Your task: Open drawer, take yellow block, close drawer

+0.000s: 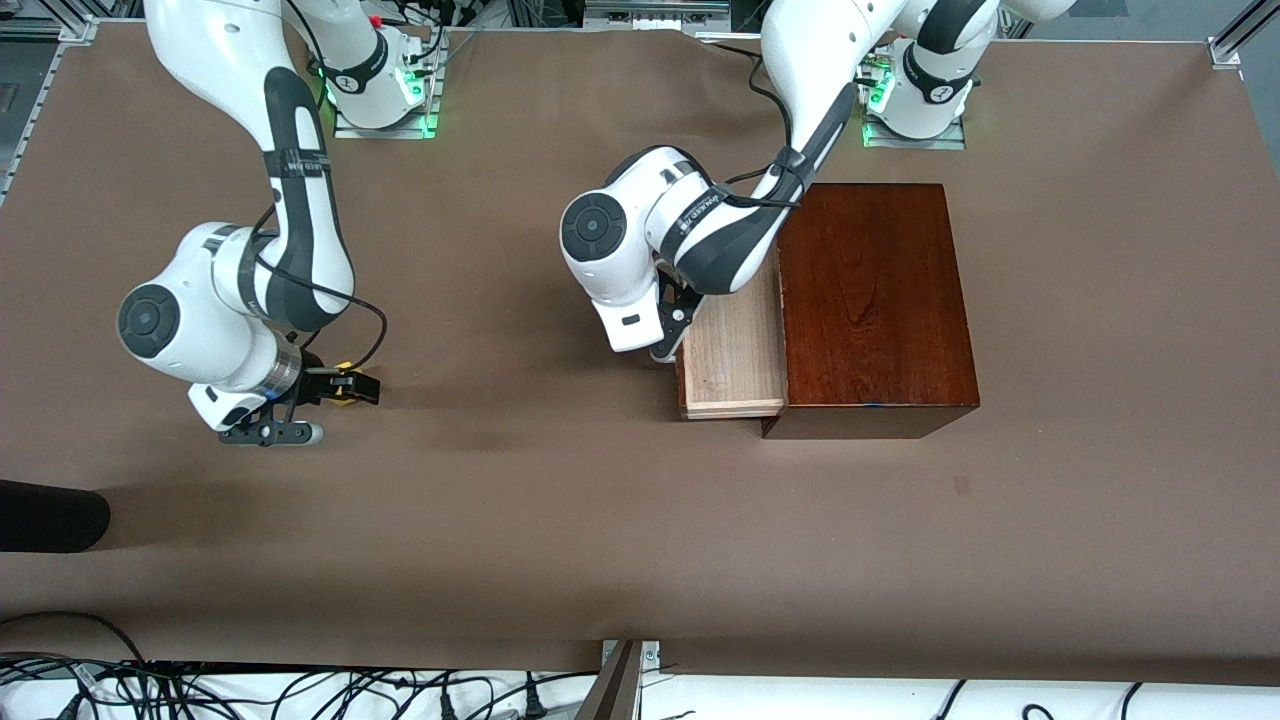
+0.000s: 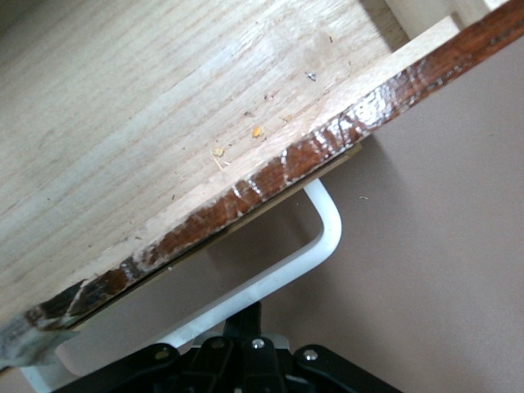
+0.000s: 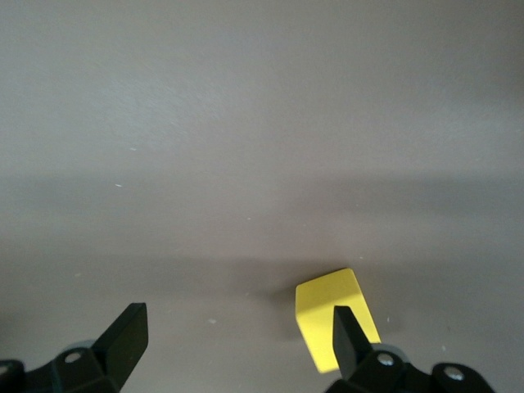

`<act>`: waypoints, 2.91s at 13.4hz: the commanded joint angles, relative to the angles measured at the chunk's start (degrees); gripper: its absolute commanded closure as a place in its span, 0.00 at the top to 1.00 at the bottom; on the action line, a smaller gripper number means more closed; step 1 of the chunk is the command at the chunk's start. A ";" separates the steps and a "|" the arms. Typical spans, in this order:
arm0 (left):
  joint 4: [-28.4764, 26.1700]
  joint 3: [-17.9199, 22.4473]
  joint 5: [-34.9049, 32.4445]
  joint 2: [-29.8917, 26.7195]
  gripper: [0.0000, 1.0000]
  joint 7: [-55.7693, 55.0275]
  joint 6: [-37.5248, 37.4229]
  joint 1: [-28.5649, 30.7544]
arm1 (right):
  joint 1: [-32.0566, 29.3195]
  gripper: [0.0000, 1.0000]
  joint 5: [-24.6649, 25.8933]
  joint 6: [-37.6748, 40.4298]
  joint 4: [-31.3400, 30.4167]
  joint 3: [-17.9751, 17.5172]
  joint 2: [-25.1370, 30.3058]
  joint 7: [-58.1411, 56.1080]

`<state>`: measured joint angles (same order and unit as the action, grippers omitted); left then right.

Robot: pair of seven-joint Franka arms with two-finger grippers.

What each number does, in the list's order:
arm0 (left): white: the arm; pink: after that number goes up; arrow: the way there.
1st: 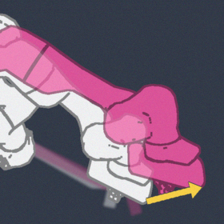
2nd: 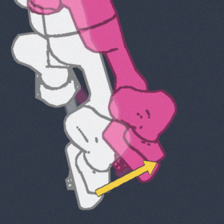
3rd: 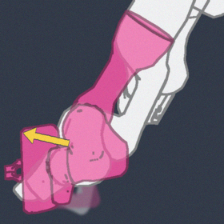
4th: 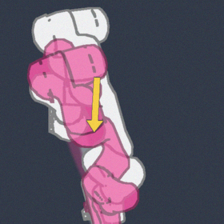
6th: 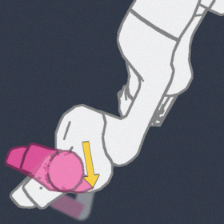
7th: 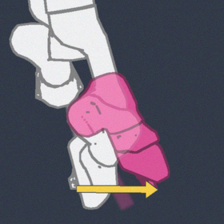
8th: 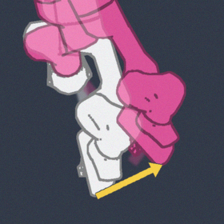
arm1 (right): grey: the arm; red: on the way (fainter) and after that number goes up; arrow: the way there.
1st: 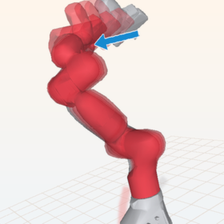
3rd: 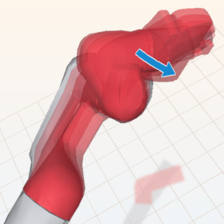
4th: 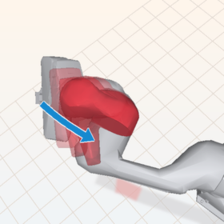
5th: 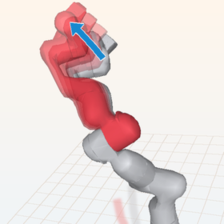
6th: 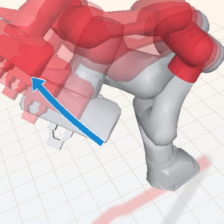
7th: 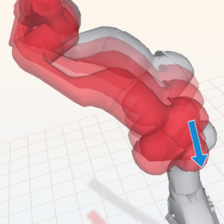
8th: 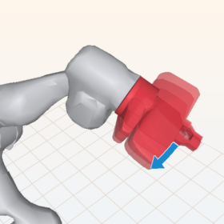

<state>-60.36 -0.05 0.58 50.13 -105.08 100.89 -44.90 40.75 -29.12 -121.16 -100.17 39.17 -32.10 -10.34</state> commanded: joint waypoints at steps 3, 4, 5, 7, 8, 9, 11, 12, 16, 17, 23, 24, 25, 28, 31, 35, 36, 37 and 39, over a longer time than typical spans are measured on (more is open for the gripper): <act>-5.55 1.28 -1.73 -4.85 0.00 6.98 -5.62 4.11 | -3.28 1.00 8.27 4.71 4.10 -3.45 4.30 6.03; -5.99 1.28 -2.16 -5.38 0.00 7.77 -5.62 4.47 | -7.40 1.00 11.42 4.71 4.10 -8.01 7.02 7.77; -6.96 1.28 -2.25 -6.00 0.00 9.09 -5.62 5.25 | -11.44 1.00 15.46 4.62 4.19 -13.10 9.57 9.62; -10.38 1.28 -2.17 -7.84 0.00 12.87 -5.10 6.75 | -17.08 1.00 18.66 5.40 4.10 -18.84 13.80 12.09; -11.00 1.19 -2.17 -8.46 0.00 14.27 -5.00 7.54 | -18.93 1.00 18.84 7.33 4.10 -19.99 15.73 12.27; -11.44 1.19 -2.25 -9.16 0.00 15.50 -5.18 8.59 | -20.34 1.00 20.23 9.26 4.10 -21.14 18.18 12.27; -13.55 1.19 -2.25 -10.75 0.00 19.19 -5.18 10.18 | -23.59 1.00 23.40 13.57 4.10 -23.86 22.76 12.36; -15.04 1.19 -2.25 -11.71 0.00 20.08 -5.09 10.88 | -25.87 1.00 23.93 15.59 4.10 -25.26 24.78 12.28; -16.37 1.19 -2.43 -12.77 0.00 21.93 -5.18 12.03 | -27.73 1.00 28.06 22.54 4.10 -26.07 30.77 12.36; -16.28 1.19 -2.34 -12.95 0.00 22.19 -5.18 12.12 | -28.79 1.00 28.15 23.94 3.93 -26.33 31.65 12.36; -15.05 -2.06 3.70 -16.72 0.00 20.09 -5.00 12.03 | -29.76 1.00 29.91 27.47 3.49 -27.21 33.59 15.42; -14.79 -2.76 4.68 -17.34 0.00 20.00 -4.92 12.03 | -29.68 1.00 30.09 28.08 3.57 -27.21 33.59 15.70; -14.27 -3.20 4.78 -18.13 0.00 20.61 -4.91 12.03 | -29.59 1.00 30.52 28.35 3.84 -27.21 33.50 15.79; -14.26 -3.29 4.60 -21.55 0.06 27.78 -5.00 13.95 | -29.41 1.00 30.53 29.05 4.98 -26.95 32.10 15.79; -14.96 -3.56 4.86 -25.77 0.42 44.98 -5.18 18.61 | -29.59 1.00 30.35 29.14 4.98 -26.77 31.92 16.14; -15.49 -3.56 5.57 -28.58 1.00 58.65 -5.61 22.57 | -29.59 1.00 30.09 29.23 4.98 -26.77 31.92 16.23; -16.10 -3.56 5.39 -29.64 1.00 61.72 -5.70 23.97 | -29.59 1.00 30.09 29.23 4.98 -26.77 31.92 16.23; -18.11 -3.47 5.31 -31.91 1.00 65.14 -5.71 25.37 | -29.59 1.00 30.09 29.14 4.98 -26.77 31.92 16.23; -24.25 -2.86 5.31 -37.88 1.00 73.04 -5.44 28.45 | -29.59 1.00 29.83 29.14 5.07 -26.86 32.01 16.14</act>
<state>-75.93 -2.92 5.13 20.18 -39.31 94.99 -19.29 11.90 0.45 -92.84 -95.51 13.07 -0.38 4.90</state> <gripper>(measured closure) 0.044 0.000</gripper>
